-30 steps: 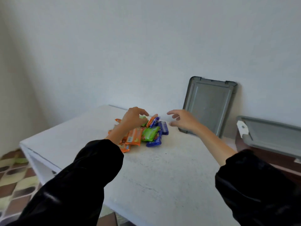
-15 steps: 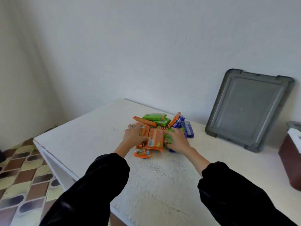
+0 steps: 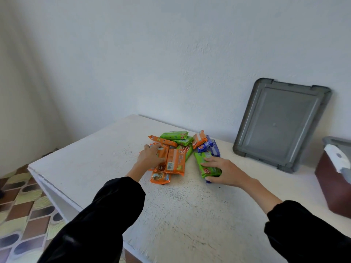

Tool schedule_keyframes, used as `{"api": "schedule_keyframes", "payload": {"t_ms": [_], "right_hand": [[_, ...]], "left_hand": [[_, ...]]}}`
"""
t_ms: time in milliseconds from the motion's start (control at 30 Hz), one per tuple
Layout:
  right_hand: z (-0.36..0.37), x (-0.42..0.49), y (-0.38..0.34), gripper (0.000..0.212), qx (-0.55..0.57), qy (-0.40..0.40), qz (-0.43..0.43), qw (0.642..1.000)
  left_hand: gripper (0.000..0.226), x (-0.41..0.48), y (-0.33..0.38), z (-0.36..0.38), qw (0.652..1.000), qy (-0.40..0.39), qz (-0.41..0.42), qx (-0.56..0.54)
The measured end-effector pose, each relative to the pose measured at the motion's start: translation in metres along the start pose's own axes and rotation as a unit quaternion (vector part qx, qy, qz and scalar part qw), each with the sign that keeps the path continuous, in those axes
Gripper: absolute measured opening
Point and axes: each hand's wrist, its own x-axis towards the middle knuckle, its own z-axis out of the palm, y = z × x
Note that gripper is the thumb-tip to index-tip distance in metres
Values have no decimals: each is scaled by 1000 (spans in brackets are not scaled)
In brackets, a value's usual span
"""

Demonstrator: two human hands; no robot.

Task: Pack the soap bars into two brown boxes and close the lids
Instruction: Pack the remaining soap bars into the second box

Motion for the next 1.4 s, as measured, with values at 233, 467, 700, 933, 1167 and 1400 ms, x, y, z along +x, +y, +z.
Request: {"api": "schedule_keyframes", "payload": {"t_ms": [233, 467, 700, 933, 1167, 1400], "right_hand": [[6, 43, -29, 69, -25, 49, 155, 986], [1, 44, -40, 66, -101, 4, 216, 971], [-77, -18, -47, 82, -79, -17, 185, 979], [-162, -115, -24, 77, -81, 21, 191, 978], [-200, -257, 15, 77, -90, 30, 247, 964], [-204, -382, 60, 86, -67, -25, 284, 956]], "left_hand": [[64, -5, 2, -2, 1000, 13, -9, 0], [60, -25, 4, -7, 997, 65, 8, -36], [58, -60, 58, -33, 990, 62, 116, -52], [61, -113, 158, -36, 963, 4, 263, -63], [62, -181, 263, 1, 911, -93, 402, -14], [62, -256, 350, 63, 833, -205, 513, 37]]}}
